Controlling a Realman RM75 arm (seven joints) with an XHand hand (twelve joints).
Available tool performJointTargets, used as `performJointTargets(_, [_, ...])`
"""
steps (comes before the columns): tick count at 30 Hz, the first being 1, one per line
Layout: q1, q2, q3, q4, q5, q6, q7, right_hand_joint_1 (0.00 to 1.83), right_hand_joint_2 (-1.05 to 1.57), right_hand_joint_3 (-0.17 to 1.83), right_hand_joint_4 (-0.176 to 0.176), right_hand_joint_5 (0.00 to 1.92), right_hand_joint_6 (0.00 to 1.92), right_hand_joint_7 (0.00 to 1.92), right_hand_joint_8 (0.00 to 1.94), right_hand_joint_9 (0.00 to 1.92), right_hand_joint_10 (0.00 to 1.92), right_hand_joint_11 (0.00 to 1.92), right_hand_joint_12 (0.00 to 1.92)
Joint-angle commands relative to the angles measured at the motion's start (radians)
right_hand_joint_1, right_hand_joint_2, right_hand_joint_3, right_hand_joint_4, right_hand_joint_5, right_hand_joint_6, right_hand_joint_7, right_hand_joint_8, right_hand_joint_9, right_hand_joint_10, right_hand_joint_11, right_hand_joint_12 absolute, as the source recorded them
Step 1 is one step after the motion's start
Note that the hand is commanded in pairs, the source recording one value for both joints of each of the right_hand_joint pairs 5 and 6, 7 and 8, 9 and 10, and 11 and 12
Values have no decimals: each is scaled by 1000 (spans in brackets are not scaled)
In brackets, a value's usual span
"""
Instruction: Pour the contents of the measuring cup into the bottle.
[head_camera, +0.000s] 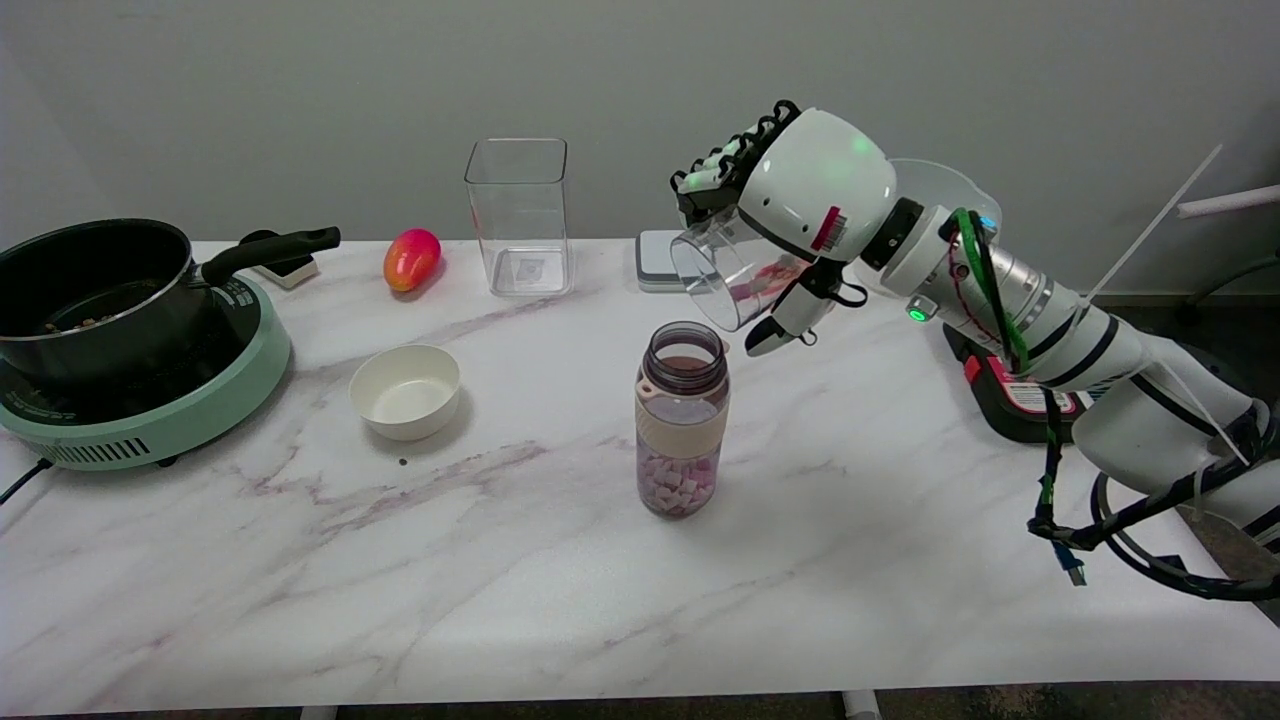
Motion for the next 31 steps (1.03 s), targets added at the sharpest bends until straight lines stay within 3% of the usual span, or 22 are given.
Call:
performJointTargets(1, [17,9,-6,7,-15,5,-8,1210,1571,233,0,1739,1739,1678,1678,1624,1624,1399,1399])
performJointTargets(26, [28,-12,-10,7,-40,41,-79,1290,1571,207,0,1882,1882,1758,1758,1705,1705,1513,1513])
performJointTargets(29, [28,-17,1,-7,24,31,-59,1290,1571,198,0,1884,1884,1762,1762,1703,1703,1511,1511])
performJointTargets(31, [23,-21,12,-41,171,23,-34,1283,1571,192,0,1878,1878,1757,1757,1686,1686,1484,1484])
